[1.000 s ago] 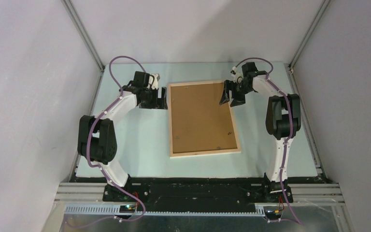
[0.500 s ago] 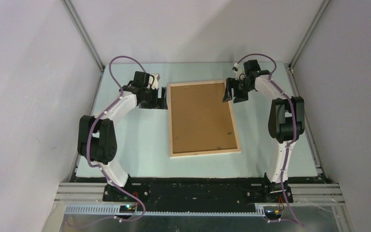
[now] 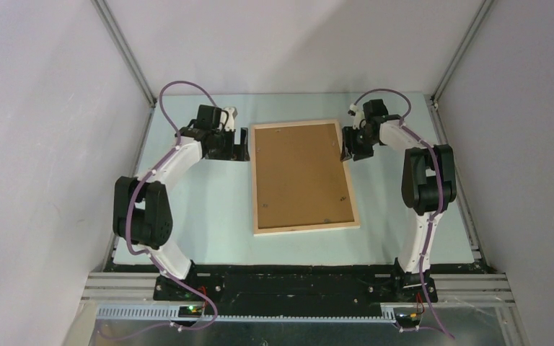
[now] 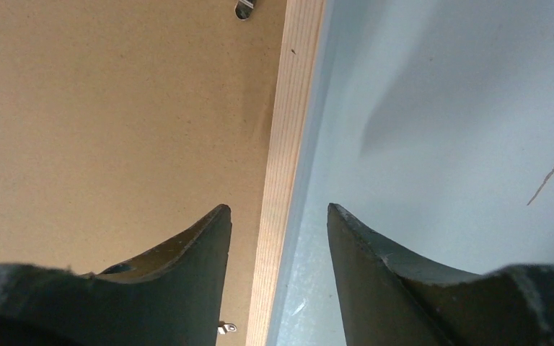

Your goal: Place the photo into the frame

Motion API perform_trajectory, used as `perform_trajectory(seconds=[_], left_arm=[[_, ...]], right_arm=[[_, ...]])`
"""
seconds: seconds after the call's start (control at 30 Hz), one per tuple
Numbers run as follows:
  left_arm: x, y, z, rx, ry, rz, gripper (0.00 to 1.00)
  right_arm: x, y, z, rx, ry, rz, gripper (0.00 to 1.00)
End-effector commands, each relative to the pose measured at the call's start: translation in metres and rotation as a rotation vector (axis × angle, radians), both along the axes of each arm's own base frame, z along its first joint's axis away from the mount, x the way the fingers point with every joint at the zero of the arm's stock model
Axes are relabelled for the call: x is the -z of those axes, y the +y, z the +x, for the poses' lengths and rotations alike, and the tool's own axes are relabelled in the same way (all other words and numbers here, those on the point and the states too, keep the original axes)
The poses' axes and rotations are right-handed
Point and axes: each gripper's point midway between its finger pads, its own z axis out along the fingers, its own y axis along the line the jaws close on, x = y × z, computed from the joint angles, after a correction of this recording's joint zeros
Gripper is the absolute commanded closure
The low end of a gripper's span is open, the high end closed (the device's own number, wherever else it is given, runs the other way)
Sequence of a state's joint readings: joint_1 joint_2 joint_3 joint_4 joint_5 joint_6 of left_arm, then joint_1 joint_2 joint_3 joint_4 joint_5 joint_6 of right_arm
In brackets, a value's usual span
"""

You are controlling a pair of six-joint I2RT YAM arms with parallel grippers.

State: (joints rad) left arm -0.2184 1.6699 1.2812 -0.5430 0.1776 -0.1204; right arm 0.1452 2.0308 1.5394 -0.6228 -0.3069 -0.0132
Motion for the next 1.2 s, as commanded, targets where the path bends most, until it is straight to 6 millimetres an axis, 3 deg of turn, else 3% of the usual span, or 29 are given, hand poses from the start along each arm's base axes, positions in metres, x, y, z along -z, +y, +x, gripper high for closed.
perform_trajectory(seconds=[0.0,0.53,0.9,1.17], left_arm=[[-0.016,0.009,0.002,0.006,-0.053,0.028,0.0],[0.005,-0.003,0.008,-0.016,0.027,-0.028,0.0],[0.028,-0.025,0.013,-0.046,0.118,-0.079,0.0],[0.05,-0.033,0.011,-0.063,0.173,-0.057,0.05]], right_arm=[[-0.003,0.0,0.005,-0.017,-0.047,-0.025,0.46],[0.032,0.004,-0.02,-0.029,0.057,-0.05,0.65],[0.027,0.012,-0.047,-0.046,0.109,-0.03,1.0],[0.027,0.025,-0.069,-0.08,0.127,-0.031,1.0]])
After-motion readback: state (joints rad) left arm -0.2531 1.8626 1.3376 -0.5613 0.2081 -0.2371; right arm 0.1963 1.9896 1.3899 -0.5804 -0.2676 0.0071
